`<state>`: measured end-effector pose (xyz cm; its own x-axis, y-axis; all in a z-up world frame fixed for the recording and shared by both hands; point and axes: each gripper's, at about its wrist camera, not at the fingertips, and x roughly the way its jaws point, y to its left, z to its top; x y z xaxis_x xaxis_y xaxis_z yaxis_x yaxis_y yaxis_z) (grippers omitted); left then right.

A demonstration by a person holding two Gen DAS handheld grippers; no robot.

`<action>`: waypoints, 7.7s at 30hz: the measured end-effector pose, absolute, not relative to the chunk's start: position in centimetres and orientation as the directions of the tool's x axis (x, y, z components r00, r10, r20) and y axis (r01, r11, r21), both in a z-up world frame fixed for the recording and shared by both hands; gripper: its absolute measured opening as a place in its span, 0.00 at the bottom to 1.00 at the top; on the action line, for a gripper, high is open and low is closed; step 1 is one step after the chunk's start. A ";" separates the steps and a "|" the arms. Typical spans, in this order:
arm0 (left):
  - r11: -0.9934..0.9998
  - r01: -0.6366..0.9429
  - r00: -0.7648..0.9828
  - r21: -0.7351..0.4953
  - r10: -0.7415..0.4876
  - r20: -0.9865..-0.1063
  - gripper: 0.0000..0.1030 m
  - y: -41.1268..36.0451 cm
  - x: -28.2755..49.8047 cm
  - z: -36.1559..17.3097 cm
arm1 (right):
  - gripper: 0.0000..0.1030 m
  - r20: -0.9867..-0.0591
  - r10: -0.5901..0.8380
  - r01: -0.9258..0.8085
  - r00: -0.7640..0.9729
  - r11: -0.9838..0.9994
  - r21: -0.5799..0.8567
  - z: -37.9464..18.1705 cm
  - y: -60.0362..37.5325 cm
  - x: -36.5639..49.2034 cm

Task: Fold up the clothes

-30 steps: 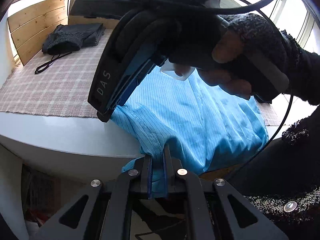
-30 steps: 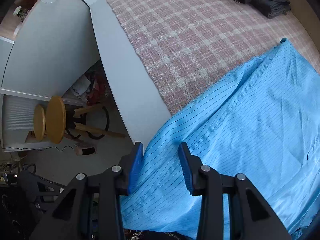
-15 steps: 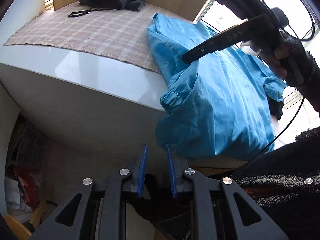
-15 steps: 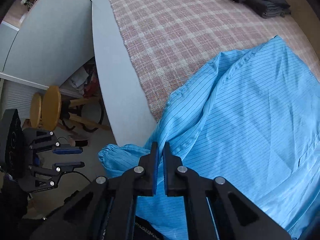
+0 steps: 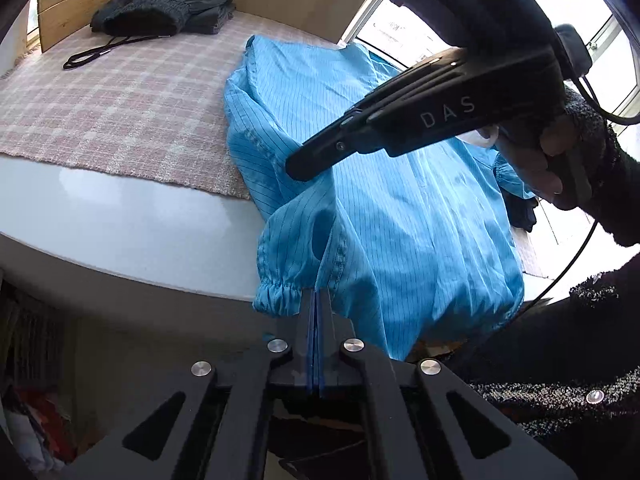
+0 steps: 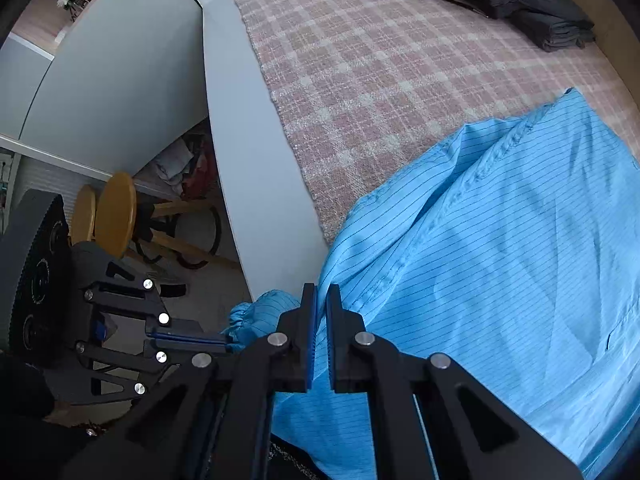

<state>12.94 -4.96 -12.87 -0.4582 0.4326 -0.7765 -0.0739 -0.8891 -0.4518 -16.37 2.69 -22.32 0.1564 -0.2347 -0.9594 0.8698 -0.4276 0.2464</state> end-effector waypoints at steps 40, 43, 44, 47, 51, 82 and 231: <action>-0.935 0.160 -0.337 -0.316 0.249 -0.908 0.21 -9.4 14.2 -17.0 | 0.43 -0.957 -0.288 0.820 -0.024 -0.553 0.146 -25.1 7.7 -22.6; -0.940 0.189 -0.362 -0.284 0.202 -0.910 0.26 -10.1 14.8 -15.7 | 0.43 -0.946 -0.323 0.808 -0.036 -0.567 0.162 -23.7 9.5 -23.8; -0.943 0.200 -0.368 -0.266 0.179 -0.913 0.26 -10.3 14.9 -15.2 | 0.43 -0.938 -0.340 0.801 -0.064 -0.578 0.156 -22.8 10.6 -24.5; -0.952 0.198 -0.395 -0.234 0.141 -0.908 0.26 -9.9 14.8 -13.2 | 0.43 -0.919 -0.366 0.752 -0.149 -0.645 0.135 -20.7 14.8 -27.8; -0.946 0.069 -0.460 -0.318 0.253 -0.851 0.27 -7.1 11.6 -11.2 | 0.43 -0.935 -0.253 0.600 -0.249 -0.798 0.056 -21.6 21.0 -34.8; -0.954 0.073 -0.355 -0.290 0.247 -0.902 0.39 -3.6 11.7 -18.6 | 0.48 -0.962 -0.210 0.897 -0.174 -0.437 -0.066 -22.6 6.5 -41.1; -0.872 -0.437 -0.215 -0.221 0.340 -0.915 0.03 5.2 10.6 -8.7 | 0.04 -0.977 -0.208 0.997 -0.046 0.044 -0.057 -16.2 10.5 -38.7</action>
<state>10.56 5.16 -8.67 -0.2151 0.3402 -0.9154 -0.4371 -0.8718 -0.2213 -38.75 10.48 -16.19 -0.0463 -0.2080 -0.9770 0.9974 0.0444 -0.0567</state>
